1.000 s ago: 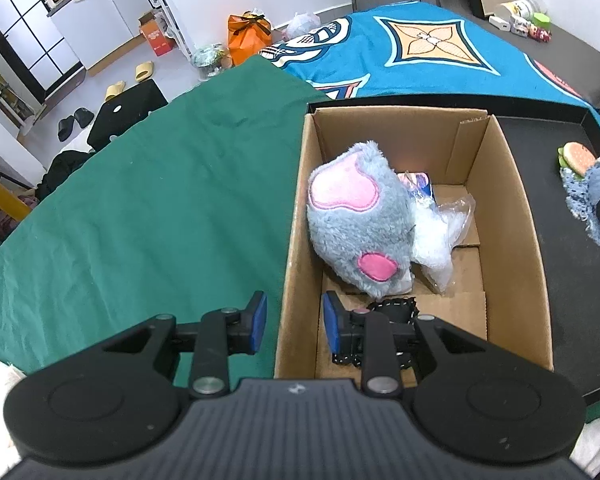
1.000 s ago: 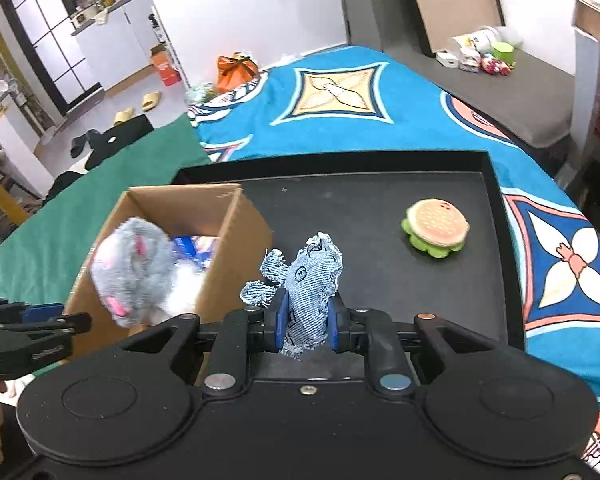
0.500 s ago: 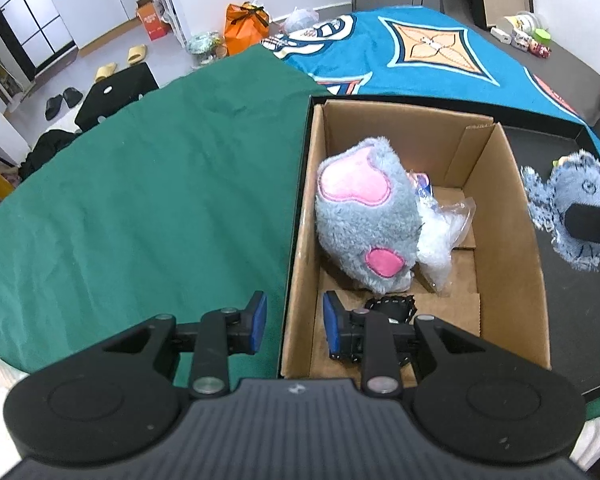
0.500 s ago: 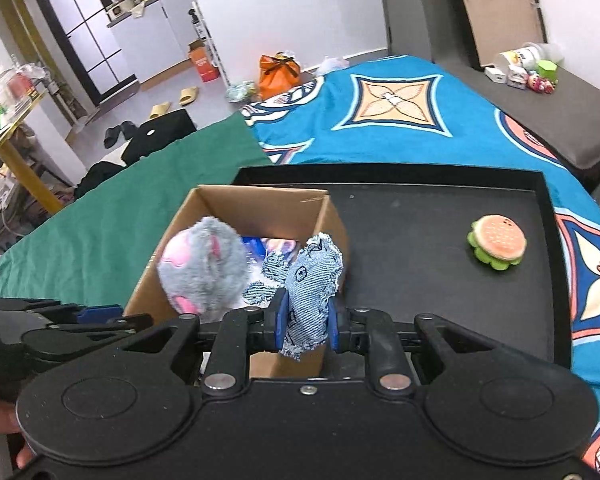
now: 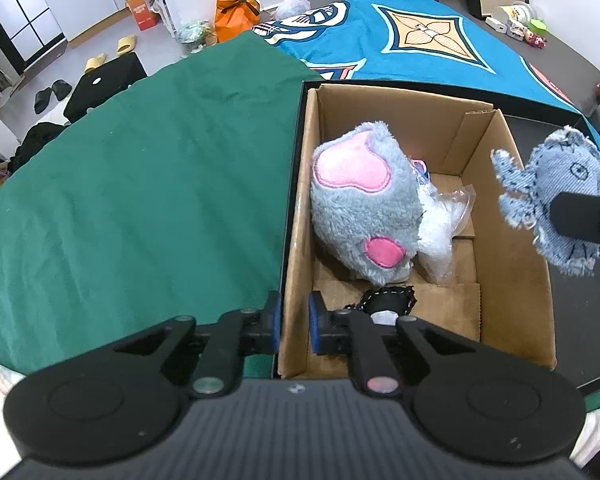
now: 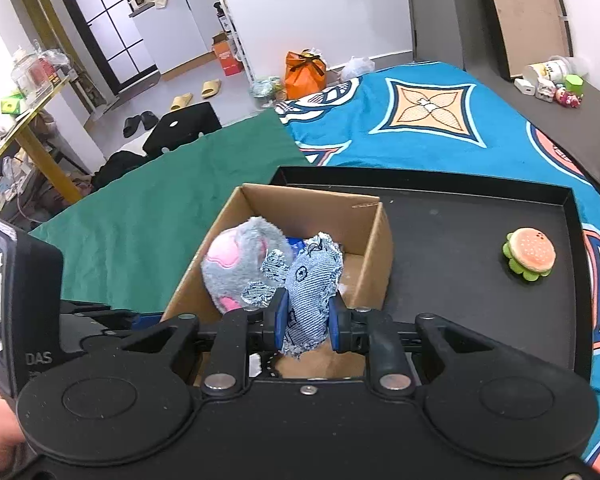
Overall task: Organize soft objects
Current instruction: 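Carry the blue denim cloth with the right gripper into the box and release, then move the open right gripper toward the burger plush on the tray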
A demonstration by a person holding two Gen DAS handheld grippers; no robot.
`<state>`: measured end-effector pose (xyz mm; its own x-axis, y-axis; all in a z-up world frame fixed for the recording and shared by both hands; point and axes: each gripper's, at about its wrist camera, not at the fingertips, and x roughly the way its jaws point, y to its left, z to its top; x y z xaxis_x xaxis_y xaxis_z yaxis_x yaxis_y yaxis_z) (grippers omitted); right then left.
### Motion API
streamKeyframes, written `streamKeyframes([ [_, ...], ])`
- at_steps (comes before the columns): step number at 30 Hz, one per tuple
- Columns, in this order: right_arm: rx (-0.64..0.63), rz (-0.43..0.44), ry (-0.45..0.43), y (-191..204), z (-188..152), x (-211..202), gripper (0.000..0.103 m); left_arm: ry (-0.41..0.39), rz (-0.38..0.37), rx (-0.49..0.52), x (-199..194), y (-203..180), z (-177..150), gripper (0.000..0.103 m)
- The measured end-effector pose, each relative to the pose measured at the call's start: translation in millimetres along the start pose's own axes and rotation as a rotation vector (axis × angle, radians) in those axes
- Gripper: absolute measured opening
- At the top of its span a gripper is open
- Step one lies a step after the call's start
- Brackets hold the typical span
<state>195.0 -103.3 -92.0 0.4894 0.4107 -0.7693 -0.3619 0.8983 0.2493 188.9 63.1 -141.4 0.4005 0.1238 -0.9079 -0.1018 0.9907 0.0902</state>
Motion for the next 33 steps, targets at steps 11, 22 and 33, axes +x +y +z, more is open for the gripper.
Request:
streamKeyframes([
  [11,0.014,-0.003,-0.005,-6,-4,-9,0.05,-0.015,-0.001,0.005,-5,0,-1,0.01],
  [22,0.045,-0.021,-0.025,-27,-9,-17,0.05,-0.024,0.04,0.029,-11,-9,-2,0.01],
  [33,0.081,-0.045,-0.049,-54,-13,-17,0.058,-0.024,0.091,0.06,-11,-20,1,0.013],
])
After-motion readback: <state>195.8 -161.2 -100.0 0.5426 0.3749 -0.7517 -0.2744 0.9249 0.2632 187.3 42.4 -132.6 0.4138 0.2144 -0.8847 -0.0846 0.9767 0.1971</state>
